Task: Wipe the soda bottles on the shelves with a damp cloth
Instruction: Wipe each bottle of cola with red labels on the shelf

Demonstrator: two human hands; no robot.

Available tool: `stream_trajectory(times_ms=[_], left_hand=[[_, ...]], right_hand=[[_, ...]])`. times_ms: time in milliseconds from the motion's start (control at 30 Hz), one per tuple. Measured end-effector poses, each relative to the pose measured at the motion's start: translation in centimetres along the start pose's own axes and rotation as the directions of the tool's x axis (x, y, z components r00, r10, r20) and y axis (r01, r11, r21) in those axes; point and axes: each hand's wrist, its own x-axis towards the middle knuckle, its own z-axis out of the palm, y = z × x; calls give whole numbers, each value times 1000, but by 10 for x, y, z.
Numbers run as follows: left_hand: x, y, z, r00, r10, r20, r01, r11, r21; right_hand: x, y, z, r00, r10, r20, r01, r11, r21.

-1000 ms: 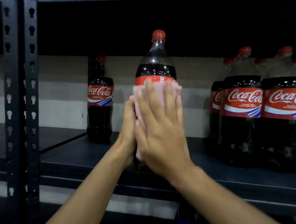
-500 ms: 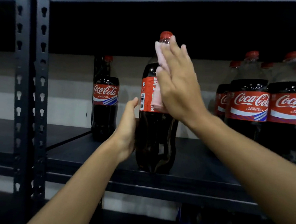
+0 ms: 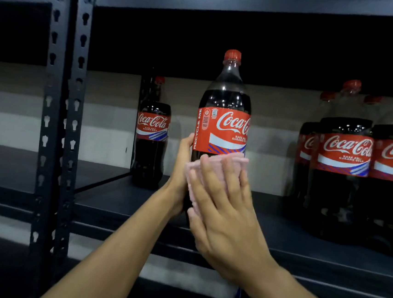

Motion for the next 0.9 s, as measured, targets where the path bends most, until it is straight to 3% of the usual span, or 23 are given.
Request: stream_trajectory(times_ms=[133, 333, 467, 567, 700, 800, 900], left_hand=[[-6, 1, -7, 994, -32, 103, 30, 999, 23], [-2, 10, -14, 995, -100, 0, 100, 989, 109], [-10, 3, -8, 1000, -12, -23, 15, 988, 152], [-11, -4, -3, 999, 36, -39, -31, 992, 122], [-5, -5, -7, 997, 81, -1, -80, 989, 122], [3, -6, -9, 998, 7, 64, -4, 999, -53], [3, -7, -8, 995, -4, 100, 15, 994, -111]], right_hand=[[23, 1, -7, 998, -39, -40, 39, 999, -15], [116, 55, -28, 983, 172, -71, -158, 974, 165], [148, 68, -32, 961, 273, -37, -248, 916, 314], [126, 47, -26, 975, 208, -84, -190, 965, 183], [56, 12, -12, 997, 72, -22, -72, 997, -26], [12, 0, 1, 1000, -8, -3, 7, 999, -42], [4, 0, 0, 1000, -17, 6, 17, 1000, -5]])
